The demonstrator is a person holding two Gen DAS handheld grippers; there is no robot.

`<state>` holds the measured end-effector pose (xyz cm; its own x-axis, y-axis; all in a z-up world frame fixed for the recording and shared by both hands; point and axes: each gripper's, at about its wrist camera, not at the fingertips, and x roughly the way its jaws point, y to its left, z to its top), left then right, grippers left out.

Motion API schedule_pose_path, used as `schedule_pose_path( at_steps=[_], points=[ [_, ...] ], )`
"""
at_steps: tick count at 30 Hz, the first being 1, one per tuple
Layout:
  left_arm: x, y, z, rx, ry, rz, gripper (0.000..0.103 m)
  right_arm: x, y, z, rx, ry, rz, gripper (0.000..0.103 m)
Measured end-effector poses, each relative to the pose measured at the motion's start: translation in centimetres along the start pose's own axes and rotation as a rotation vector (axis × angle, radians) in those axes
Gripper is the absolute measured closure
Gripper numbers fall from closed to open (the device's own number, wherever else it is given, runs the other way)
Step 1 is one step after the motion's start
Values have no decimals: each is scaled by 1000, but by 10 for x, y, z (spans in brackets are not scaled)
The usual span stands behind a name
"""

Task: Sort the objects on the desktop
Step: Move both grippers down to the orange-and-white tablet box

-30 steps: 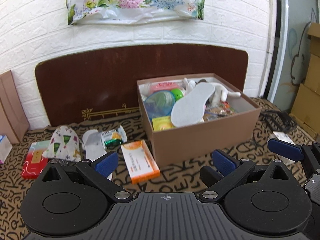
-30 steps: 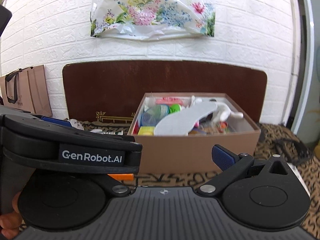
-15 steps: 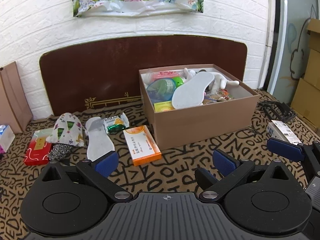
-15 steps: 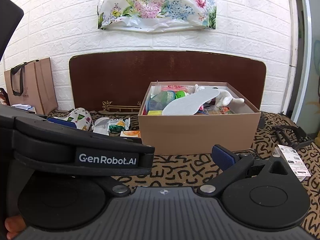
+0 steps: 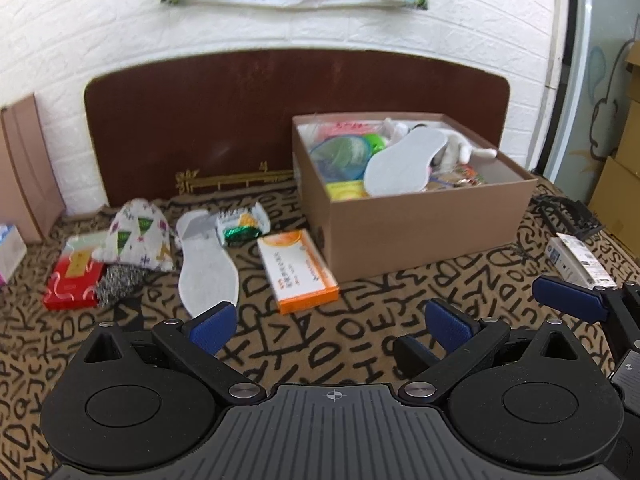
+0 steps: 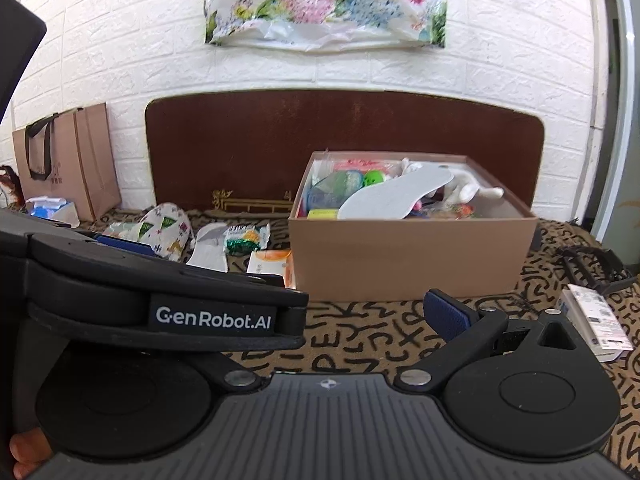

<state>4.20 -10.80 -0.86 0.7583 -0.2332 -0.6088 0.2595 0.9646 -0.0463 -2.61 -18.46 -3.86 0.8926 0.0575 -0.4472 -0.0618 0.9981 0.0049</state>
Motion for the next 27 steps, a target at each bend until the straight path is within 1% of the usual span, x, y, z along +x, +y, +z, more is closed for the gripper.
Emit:
schedule_pose_path(
  at_steps=[1, 2, 4, 8, 13, 16, 19, 21, 24, 27],
  points=[
    [4, 7, -3, -16, 12, 1, 0, 4, 2, -2, -5, 7, 5, 0],
    [9, 15, -6, -34, 30, -13, 0, 8, 3, -4, -11, 15, 9, 0],
    [19, 31, -10, -77, 70, -32, 0, 19, 7, -9, -17, 31, 41, 0],
    [37, 62, -15, -123, 95, 10, 0, 41, 19, -15, -26, 64, 98, 0],
    [64, 99, -10, -188, 123, 62, 0, 72, 29, -19, -48, 107, 129, 0],
    [84, 116, -7, -203, 142, 101, 2, 88, 33, -20, -48, 123, 144, 1],
    [106, 129, -4, -223, 167, 129, 4, 106, 37, -20, -52, 141, 144, 1],
    [119, 136, -3, -242, 188, 125, 4, 117, 39, -20, -57, 155, 141, 1],
    [133, 139, -2, -244, 211, 126, 4, 132, 40, -20, -60, 171, 146, 2],
    [138, 135, -1, -232, 230, 115, 9, 144, 42, -20, -59, 178, 148, 3]
  ],
)
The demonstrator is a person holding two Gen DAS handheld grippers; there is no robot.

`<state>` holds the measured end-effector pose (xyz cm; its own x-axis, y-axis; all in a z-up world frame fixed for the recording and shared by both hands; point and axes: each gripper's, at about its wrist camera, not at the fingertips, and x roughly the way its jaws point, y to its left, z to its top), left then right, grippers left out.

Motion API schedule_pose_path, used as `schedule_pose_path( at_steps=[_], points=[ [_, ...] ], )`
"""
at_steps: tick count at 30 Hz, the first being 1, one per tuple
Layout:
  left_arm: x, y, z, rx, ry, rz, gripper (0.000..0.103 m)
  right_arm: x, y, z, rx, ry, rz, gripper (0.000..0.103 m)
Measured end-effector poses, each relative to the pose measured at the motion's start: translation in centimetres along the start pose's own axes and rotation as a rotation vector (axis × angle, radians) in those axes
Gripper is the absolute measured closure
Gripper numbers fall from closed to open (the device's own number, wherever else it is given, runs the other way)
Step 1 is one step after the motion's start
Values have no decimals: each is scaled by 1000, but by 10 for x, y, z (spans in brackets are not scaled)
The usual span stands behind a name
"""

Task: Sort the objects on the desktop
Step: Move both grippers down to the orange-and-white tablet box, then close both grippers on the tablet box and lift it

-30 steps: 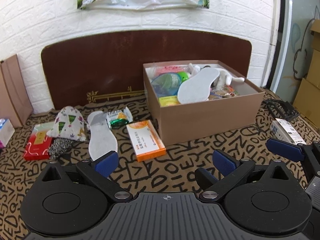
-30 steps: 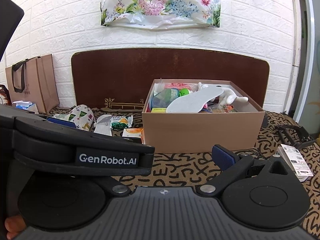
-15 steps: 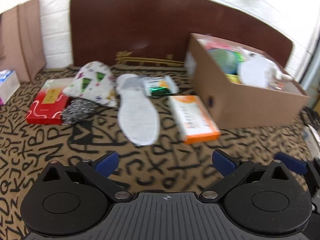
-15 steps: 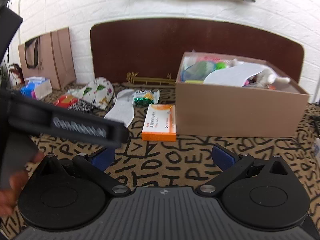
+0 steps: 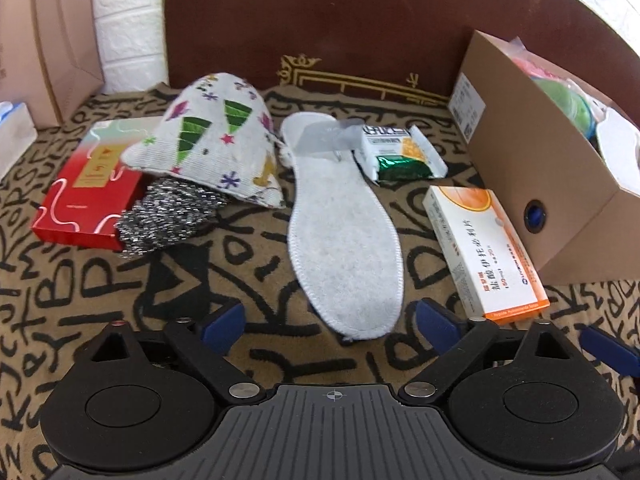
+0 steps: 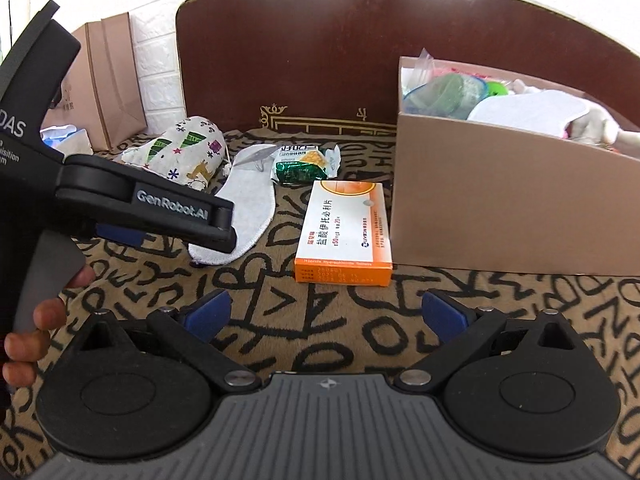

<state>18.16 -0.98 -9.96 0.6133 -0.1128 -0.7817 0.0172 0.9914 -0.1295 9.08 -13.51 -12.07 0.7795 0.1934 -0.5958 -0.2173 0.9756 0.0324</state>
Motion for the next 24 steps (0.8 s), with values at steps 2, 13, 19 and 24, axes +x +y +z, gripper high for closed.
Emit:
schedule_pose_path(
  at_steps=[2, 13, 19, 24],
  points=[
    [-4, -3, 1, 8, -11, -20, 10, 8, -1, 2, -3, 3, -10, 6],
    [21, -39, 24, 40, 44, -170, 9, 45, -6, 10, 6, 15, -41, 19],
    [27, -48, 29, 38, 63, -219, 9, 49, -10, 10, 15, 7, 4, 32],
    [22, -52, 20, 75, 59, -208, 9, 35, -4, -1, -28, 5, 77, 32]
  ],
)
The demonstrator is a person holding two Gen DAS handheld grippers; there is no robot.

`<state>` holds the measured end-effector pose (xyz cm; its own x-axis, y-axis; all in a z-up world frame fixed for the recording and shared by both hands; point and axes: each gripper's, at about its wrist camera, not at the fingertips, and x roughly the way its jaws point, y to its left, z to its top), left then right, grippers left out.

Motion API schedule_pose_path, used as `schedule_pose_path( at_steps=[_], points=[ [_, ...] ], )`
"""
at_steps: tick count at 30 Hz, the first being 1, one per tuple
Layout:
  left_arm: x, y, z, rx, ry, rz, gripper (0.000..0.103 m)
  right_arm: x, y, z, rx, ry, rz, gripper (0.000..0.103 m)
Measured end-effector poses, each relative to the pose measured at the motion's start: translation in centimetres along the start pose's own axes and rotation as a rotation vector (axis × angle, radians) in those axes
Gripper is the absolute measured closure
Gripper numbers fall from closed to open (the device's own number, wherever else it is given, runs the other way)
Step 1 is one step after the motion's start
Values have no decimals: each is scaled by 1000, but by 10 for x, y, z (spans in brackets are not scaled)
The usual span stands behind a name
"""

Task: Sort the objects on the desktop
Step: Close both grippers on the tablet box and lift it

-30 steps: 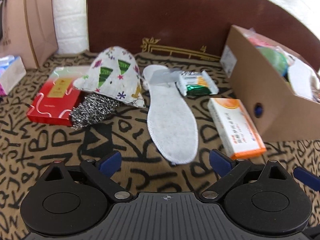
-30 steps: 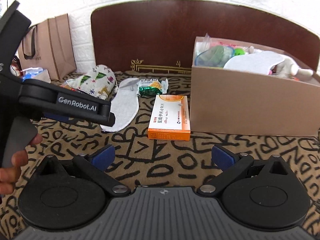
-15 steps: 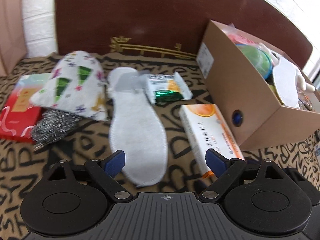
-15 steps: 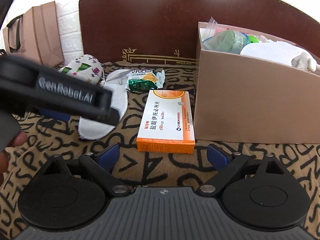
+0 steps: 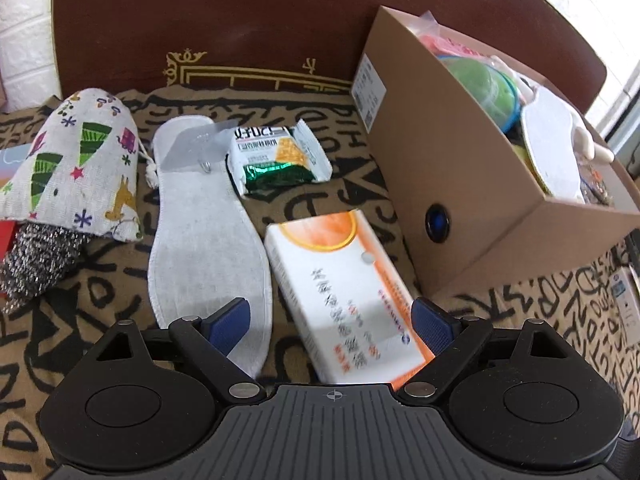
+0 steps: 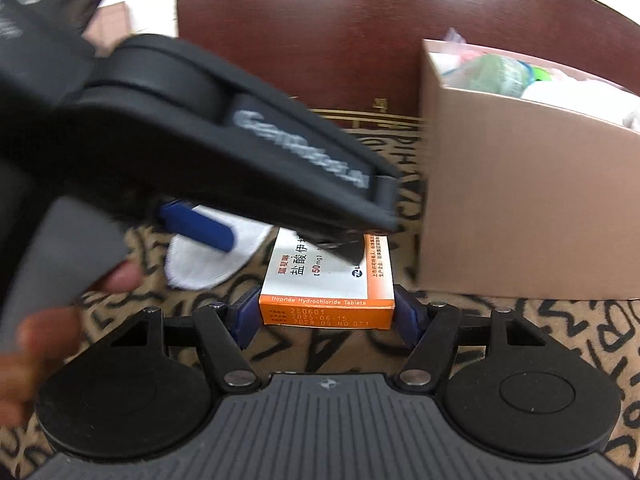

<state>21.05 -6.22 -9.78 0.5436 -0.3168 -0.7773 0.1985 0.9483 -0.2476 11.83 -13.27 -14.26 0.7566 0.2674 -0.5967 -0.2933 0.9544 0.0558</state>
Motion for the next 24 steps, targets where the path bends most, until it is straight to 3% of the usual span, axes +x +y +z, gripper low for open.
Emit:
schedule_pose_path(
  at_steps=[7, 12, 17, 23, 24],
  points=[
    [-14, -10, -26, 53, 35, 4, 9, -35, 13, -25, -42, 25, 72, 32],
    [-28, -17, -56, 88, 53, -5, 8, -64, 16, -48, -59, 35, 87, 32],
    [-33, -27, -71, 96, 63, 35, 6, -85, 31, -67, -173, 26, 58, 32],
    [-35, -33, -76, 113, 72, 62, 8, -88, 28, -71, -106, 24, 57, 29],
    [-36, -34, -76, 116, 72, 68, 13, -89, 29, -72, -103, 23, 48, 28]
  ],
)
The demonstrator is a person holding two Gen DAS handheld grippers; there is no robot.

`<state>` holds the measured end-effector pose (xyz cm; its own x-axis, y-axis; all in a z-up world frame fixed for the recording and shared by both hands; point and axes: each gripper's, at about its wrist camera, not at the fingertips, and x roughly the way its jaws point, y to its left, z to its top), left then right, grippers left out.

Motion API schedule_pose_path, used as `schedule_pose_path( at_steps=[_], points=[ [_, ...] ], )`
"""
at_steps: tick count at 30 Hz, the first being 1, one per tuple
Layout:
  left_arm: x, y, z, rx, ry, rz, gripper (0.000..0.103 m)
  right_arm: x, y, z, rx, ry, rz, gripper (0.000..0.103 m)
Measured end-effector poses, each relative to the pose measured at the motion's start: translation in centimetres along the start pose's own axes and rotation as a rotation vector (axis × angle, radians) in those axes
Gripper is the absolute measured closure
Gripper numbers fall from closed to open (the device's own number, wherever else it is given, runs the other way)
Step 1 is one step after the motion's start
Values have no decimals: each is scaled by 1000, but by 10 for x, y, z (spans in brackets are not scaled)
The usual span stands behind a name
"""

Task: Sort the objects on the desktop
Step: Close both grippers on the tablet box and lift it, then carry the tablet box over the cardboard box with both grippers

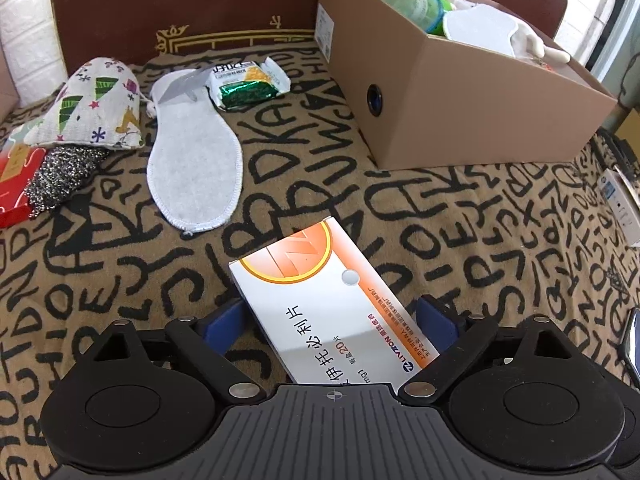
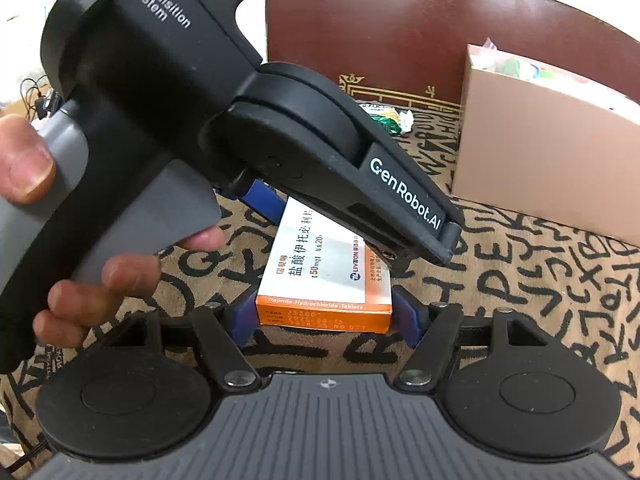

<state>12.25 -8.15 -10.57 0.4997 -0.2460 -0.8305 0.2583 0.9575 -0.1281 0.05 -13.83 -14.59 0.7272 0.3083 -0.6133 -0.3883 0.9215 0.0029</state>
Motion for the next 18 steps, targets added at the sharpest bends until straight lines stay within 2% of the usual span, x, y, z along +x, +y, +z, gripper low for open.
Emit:
schedule_pose_path(
  at_steps=[7, 13, 18],
  points=[
    [-15, -10, -1, 6, -12, 4, 15, -11, 1, -4, 36, -11, 14, 32],
    [-55, -36, 20, 56, -132, -10, 15, -41, -2, 10, 32, -105, -29, 32],
    [-77, -63, 57, 85, -219, -55, 15, -66, -22, 35, 28, -206, -87, 32]
  ],
)
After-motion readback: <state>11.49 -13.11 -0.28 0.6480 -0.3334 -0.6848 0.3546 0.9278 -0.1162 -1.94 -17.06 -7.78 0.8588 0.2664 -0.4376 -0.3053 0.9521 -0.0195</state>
